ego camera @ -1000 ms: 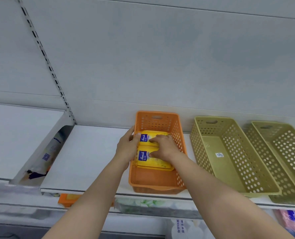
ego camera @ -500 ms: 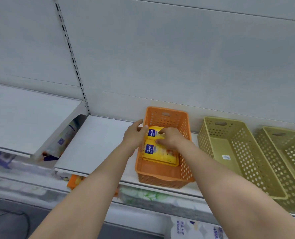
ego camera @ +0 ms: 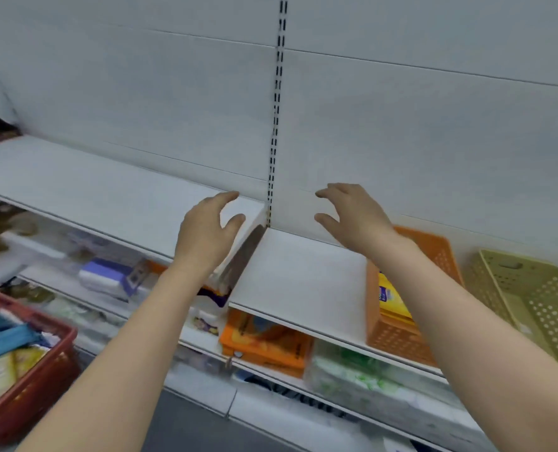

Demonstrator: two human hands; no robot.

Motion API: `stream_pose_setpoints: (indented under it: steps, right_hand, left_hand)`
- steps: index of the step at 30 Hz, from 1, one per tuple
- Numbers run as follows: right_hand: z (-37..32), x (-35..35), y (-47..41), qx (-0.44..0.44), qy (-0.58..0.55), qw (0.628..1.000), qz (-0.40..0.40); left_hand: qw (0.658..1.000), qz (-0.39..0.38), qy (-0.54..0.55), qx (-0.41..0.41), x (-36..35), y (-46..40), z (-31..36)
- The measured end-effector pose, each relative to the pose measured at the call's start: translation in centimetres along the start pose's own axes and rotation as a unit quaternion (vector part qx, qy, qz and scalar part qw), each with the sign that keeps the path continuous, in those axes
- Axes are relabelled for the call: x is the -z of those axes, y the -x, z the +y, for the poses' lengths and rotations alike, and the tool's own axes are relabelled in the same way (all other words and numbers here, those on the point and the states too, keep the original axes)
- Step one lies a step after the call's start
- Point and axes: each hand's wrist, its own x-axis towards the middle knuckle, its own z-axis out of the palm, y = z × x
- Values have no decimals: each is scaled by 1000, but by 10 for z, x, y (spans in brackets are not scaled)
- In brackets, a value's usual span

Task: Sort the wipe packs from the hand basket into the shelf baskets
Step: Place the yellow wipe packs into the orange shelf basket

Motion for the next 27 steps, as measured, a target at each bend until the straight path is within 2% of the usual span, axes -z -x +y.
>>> stream_pose_setpoints:
  steps: [5,9,13,19,23,27]
  right_hand:
    - [-126,-53,24,102,-27,994,30]
    - [-223,-118,34,151,-82,985,-1]
    - [-308,-175,24,204,-113,970,-64]
    - [-406,-260,-30,273,-112,944,-145]
    - [-467,-332,-86,290,-137,926,-200]
    - [-519,-413,-136,296,-124,893,-317]
  left_hand:
    - [991,10,-136,-6,88,63,-101]
    - [980,12,-194,36,139,116,-175]
    - [976,12,-191,109,171,145,-241]
    - [957,55,-190,212,204,147,-342]
    - [929,56,-210,299,224,137,-431]
    - [896,42,-188,400,236,128,-514]
